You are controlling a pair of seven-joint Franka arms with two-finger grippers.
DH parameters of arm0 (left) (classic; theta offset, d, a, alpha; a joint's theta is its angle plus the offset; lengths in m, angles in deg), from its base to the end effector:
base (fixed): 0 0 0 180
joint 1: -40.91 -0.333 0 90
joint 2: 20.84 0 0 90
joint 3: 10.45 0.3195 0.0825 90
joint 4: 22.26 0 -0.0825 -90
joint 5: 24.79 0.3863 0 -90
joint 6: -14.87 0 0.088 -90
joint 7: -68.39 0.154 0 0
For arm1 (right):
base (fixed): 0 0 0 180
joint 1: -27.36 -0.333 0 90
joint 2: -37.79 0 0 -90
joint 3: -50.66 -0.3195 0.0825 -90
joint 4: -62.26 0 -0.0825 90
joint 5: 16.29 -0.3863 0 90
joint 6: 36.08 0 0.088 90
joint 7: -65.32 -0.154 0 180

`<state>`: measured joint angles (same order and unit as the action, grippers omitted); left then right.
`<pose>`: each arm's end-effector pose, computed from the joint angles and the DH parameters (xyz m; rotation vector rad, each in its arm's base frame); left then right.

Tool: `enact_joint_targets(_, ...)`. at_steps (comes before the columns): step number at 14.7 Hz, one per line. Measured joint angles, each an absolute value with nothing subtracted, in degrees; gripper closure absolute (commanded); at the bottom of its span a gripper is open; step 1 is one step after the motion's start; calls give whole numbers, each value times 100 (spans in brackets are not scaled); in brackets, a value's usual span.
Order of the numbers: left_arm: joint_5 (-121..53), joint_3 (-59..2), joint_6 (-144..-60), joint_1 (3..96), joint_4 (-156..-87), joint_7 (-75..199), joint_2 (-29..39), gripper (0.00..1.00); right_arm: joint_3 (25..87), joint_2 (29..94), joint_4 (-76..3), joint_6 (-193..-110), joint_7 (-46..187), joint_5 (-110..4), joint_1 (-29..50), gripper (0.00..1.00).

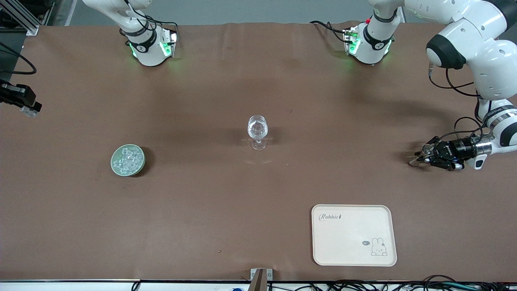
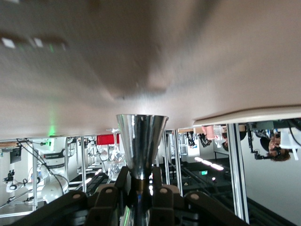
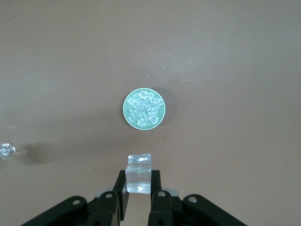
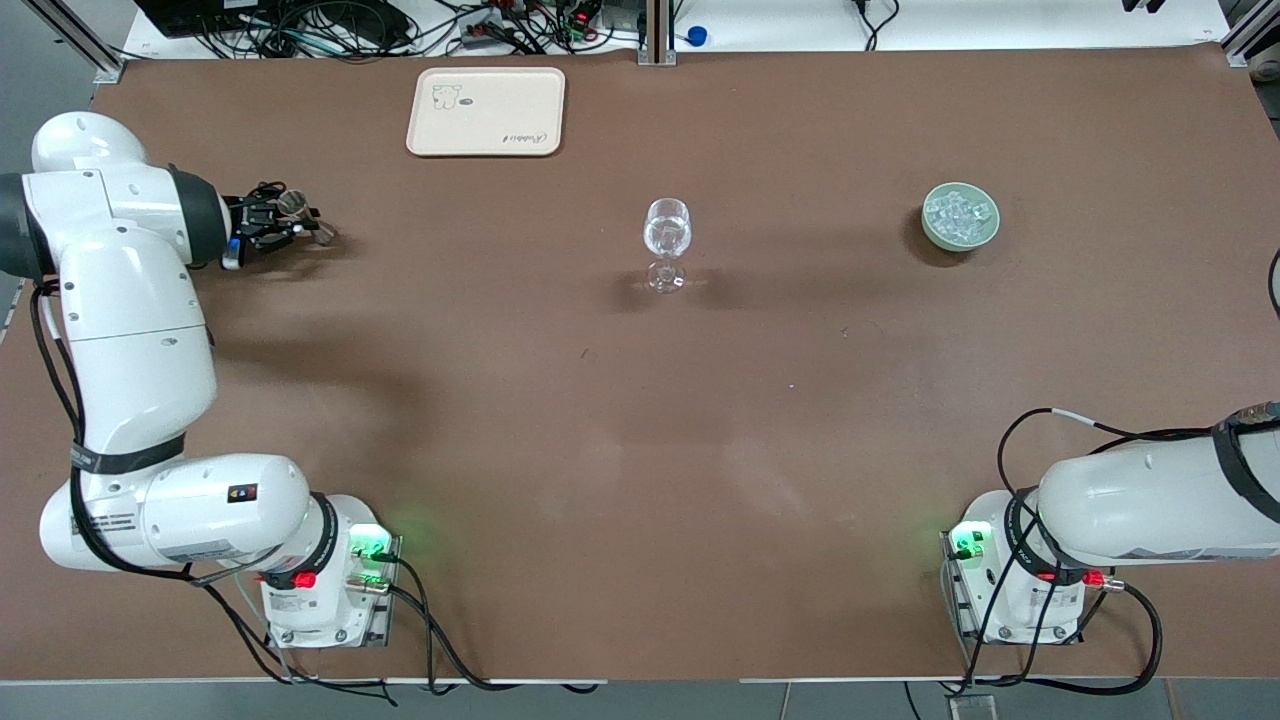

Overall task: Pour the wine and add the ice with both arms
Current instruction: 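Lift the ice cube with the right gripper while the left gripper lifts the jigger, then carry the metal jigger with the left gripper over the wine glass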

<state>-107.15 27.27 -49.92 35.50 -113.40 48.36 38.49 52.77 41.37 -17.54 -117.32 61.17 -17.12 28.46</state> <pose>0.5513 0.2104 0.1005 1.3537 1.3615 -0.9506 0.5580 -0.0282 0.6161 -3.1230 0.1978 0.0585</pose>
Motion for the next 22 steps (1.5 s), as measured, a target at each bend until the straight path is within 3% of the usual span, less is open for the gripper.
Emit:
enact_joint_targets(7,-10623,2733,-4690,3706,-11326,4463,3181,100,5275,4136,-1754,-11801,6117,-1712,2846,97)
enact_joint_targets(14,-10446,2659,-4782,4299,-12013,4117,2297,100,5277,4137,-1757,-11886,6124,-1704,2847,97)
enact_joint_targets(19,-9573,1285,-6192,4206,-12422,3192,902,100,5279,4137,-1767,-11895,6135,-1665,2848,97)
enact_joint_targets(22,-9381,639,-6634,4154,-12719,2826,261,100,5278,4137,-1773,-11896,6135,-1661,2848,97)
